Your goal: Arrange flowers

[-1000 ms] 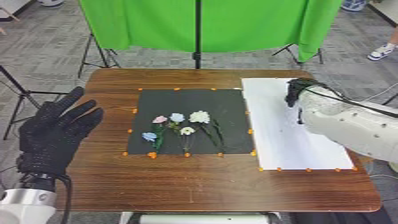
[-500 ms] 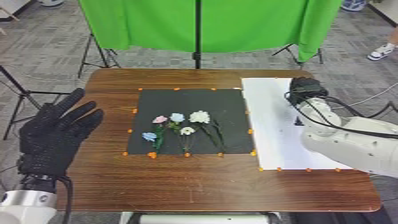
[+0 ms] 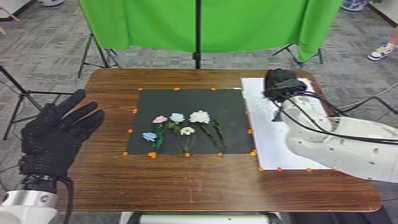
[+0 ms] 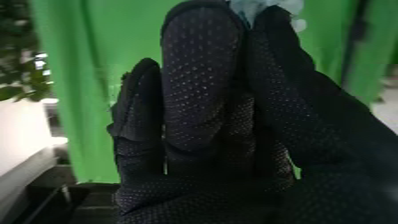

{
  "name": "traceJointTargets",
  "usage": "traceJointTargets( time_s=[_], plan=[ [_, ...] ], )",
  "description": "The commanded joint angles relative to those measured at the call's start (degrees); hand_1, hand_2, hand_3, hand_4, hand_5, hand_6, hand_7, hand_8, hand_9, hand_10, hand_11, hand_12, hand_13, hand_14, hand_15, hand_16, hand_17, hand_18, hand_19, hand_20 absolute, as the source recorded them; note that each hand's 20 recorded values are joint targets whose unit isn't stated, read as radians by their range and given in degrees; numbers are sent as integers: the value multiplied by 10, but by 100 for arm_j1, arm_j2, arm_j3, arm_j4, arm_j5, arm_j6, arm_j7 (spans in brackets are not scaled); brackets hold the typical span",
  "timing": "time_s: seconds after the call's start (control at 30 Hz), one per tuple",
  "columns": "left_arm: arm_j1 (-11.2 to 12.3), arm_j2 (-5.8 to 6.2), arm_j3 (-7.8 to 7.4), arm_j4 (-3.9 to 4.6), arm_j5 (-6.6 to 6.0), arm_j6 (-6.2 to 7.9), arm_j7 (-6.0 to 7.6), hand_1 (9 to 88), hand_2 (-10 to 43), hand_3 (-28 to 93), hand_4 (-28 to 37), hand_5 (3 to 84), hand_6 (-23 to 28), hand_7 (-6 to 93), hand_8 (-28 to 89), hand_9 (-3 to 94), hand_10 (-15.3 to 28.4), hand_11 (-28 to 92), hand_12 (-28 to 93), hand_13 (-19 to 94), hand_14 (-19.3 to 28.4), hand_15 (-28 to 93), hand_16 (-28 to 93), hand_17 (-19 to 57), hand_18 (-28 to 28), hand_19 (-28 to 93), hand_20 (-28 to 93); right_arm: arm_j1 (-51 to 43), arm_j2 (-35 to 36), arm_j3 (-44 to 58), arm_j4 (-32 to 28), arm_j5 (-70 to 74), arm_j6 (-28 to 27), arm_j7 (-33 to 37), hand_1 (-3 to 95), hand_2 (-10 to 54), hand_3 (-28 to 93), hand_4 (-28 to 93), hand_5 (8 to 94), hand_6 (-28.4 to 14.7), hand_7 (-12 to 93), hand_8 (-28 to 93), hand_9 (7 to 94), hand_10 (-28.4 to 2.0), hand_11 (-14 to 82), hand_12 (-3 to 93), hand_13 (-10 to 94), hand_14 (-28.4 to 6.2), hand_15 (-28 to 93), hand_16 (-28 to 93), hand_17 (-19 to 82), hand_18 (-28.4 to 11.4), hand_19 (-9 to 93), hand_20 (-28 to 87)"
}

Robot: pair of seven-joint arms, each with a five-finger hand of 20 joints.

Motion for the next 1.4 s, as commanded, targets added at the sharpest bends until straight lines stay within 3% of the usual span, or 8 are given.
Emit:
traceJointTargets(
  time_s=[0.03,0.33,0.67,1.4],
  plan=[
    [-130,-20,32,62,34,-5,-198,211,83,758,-275,357,100,160,-99,321,218,271,108,241,284,505,-95,-95,284,597,61,-185,-349,-216,-451,-161,502,-119,562,-95,702,-283,854,43,245,26,937,-46,161,301,858,5,497,284,444,-142,932,143],
    [-194,-35,23,90,54,-48,-355,212,84,757,-275,357,100,160,-99,322,217,270,108,241,284,506,-94,-94,284,599,61,-439,-516,-233,-695,-273,585,-100,559,-95,707,-283,855,42,242,29,937,-47,162,302,858,3,501,282,444,-142,932,149],
    [-224,-2,46,114,48,-43,-373,212,84,757,-274,357,100,160,-99,322,217,270,109,241,284,506,-94,-94,284,598,60,-465,-789,-335,-534,-173,742,-29,554,-95,710,-283,850,43,241,34,937,-41,157,301,858,-2,506,274,442,-142,932,151],
    [-238,56,172,139,24,-15,-213,212,84,759,-274,356,100,161,-100,322,217,270,108,242,284,506,-95,-94,284,599,60,-165,-1269,-868,-244,-693,816,486,525,-95,722,-283,802,31,232,10,936,-51,108,331,832,-15,514,260,415,-153,932,134]
  ],
)
